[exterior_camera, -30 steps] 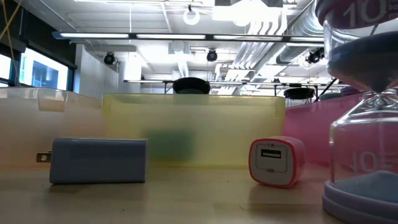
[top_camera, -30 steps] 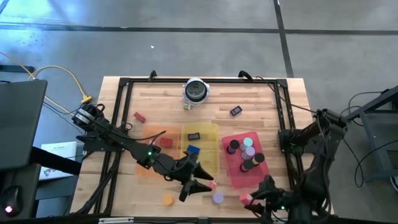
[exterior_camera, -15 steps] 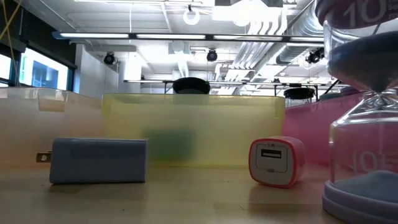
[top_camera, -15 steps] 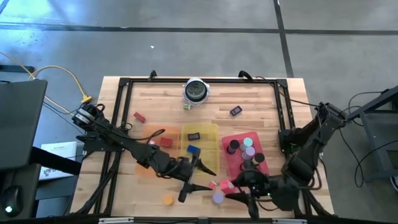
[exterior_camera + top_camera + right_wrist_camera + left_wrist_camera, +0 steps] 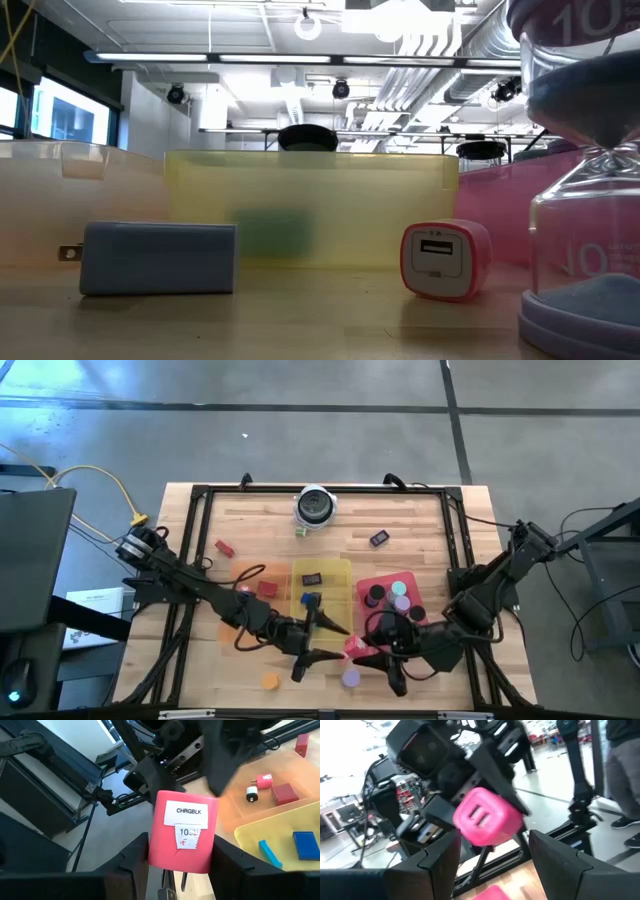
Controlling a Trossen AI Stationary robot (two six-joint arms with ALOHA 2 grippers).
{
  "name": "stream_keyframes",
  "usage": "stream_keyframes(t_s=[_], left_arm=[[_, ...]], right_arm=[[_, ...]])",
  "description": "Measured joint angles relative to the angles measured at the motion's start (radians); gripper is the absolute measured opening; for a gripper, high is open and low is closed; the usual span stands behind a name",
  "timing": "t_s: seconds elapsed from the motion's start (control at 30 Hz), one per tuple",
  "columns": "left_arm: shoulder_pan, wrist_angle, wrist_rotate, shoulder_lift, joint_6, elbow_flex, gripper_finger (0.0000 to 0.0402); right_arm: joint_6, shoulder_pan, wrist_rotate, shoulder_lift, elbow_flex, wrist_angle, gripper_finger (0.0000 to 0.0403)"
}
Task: Pick & Place Office items
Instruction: Put the pink charger adaptor into the orange bin
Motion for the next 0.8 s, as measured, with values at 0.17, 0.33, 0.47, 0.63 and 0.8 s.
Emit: stream_keyframes(t_s=[0.17, 0.33, 0.47, 0.63, 0.8], left_arm=[[0.026, -0.007, 0.008, 0.0, -0.038, 0.0, 0.0227], [0.031, -0.026, 0.012, 0.0, -0.061, 0.0, 0.0227], [0.031, -0.034, 0.012, 0.0, -0.061, 0.0, 0.0227], [0.029, -0.042, 0.047, 0.0, -0.062, 0.0, 0.0227], [0.028, -0.043, 0.065, 0.0, -0.065, 0.0, 0.0227]], right_arm=[[0.015, -0.026, -0.075, 0.0, 0.0, -0.027, 0.0147], [0.023, -0.055, -0.16, 0.0, 0.0, -0.047, 0.0147], [0.026, -0.08, -0.241, -0.001, 0.0, -0.054, 0.0147], [0.026, -0.119, -0.347, -0.001, 0.0, -0.065, 0.0147], [0.026, -0.155, -0.452, 0.001, 0.0, -0.076, 0.0147]])
